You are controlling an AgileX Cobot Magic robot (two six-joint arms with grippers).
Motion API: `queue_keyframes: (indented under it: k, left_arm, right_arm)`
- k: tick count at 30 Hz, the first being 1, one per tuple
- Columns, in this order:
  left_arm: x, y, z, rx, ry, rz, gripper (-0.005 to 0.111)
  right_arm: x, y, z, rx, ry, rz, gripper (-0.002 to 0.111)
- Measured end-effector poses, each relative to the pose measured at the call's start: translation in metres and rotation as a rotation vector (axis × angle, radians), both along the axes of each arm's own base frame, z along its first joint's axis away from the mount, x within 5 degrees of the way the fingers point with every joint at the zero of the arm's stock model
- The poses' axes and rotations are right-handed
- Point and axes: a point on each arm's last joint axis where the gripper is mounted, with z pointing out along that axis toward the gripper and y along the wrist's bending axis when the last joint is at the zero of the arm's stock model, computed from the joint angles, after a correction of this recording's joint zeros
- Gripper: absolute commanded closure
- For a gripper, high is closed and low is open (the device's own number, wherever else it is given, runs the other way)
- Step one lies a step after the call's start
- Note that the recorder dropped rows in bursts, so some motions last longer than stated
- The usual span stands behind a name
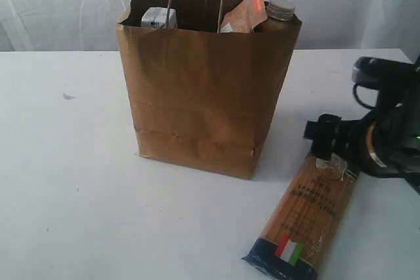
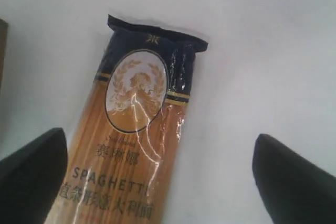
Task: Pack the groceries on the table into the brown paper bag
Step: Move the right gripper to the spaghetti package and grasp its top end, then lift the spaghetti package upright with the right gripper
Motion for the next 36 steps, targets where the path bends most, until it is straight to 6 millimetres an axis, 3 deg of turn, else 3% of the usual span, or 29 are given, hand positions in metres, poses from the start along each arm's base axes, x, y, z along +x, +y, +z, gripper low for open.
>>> queue_keyframes:
  k: [4, 12, 25, 27, 32, 34, 36]
  left_arm:
    - [0.0, 0.0, 0.0, 0.0, 0.0, 0.0, 0.107]
    - [0.0, 0.0, 0.0, 0.0, 0.0, 0.0, 0.107]
    - [0.0, 0.0, 0.0, 0.0, 0.0, 0.0, 0.107]
    - [0.0, 0.0, 0.0, 0.0, 0.0, 0.0, 0.107]
    - [0.0, 0.0, 0.0, 0.0, 0.0, 0.0, 0.107]
    - [0.0, 0.0, 0.0, 0.0, 0.0, 0.0, 0.107]
    - [0.0, 0.0, 0.0, 0.0, 0.0, 0.0, 0.107]
  right_arm:
    - [0.032, 0.007, -0.029, 0.031, 0.064, -0.066, 0.02]
    - [0.077, -0.021, -0.057, 0.092, 0.106, -0.137, 0.02]
    - [0.092, -0.014, -0.1, 0.078, 0.2, -0.037, 0.023]
    - [0.093, -0.014, -0.1, 0.074, 0.202, -0.032, 0.034]
    - [0.092, -0.013, -0.101, 0.069, 0.217, -0.016, 0.097]
    - [0.092, -0.012, -0.1, 0.076, 0.22, -0.011, 0.108]
    - [0.092, -0.012, -0.098, 0.08, 0.219, 0.0, 0.108]
